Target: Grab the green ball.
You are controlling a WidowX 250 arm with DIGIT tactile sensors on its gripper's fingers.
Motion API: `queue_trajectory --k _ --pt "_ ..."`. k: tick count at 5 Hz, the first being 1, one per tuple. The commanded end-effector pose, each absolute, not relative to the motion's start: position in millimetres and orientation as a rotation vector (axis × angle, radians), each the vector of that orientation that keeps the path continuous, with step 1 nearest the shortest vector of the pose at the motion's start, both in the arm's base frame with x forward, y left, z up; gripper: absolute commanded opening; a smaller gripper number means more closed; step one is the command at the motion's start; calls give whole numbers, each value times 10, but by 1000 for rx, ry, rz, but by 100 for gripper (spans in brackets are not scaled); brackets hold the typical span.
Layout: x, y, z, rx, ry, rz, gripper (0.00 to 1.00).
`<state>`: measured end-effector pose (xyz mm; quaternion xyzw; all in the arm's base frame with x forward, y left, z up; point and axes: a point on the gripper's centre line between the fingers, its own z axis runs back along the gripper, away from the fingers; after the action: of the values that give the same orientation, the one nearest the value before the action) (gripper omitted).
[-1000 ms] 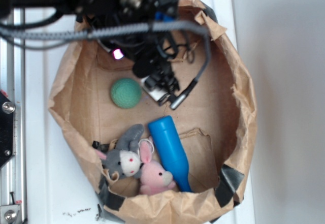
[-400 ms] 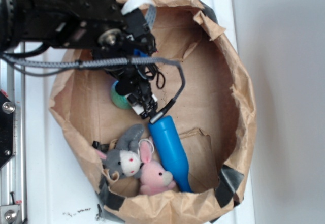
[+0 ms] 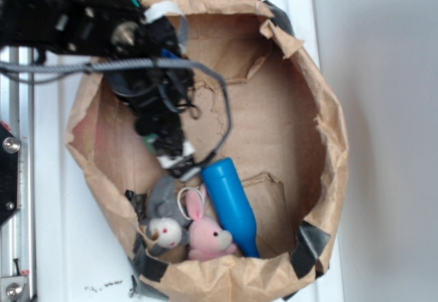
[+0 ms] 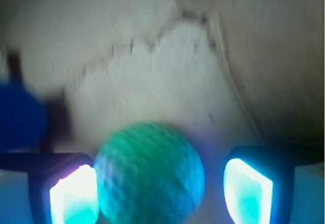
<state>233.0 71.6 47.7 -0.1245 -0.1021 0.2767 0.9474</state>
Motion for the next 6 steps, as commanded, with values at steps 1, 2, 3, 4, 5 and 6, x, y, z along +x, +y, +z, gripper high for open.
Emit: queue_trajectory --k 1,2,3,4,5,6 --pt "2430 778 314 -301 -254 608 94" --pt "2444 784 264 -290 -249 619 0" --pt "2458 801 247 -280 -261 629 0" --pt "2478 822 287 -285 -267 649 0" --pt "2472 811 381 -299 -245 663 0" --pt "2461 719 594 -292 -259 675 0"
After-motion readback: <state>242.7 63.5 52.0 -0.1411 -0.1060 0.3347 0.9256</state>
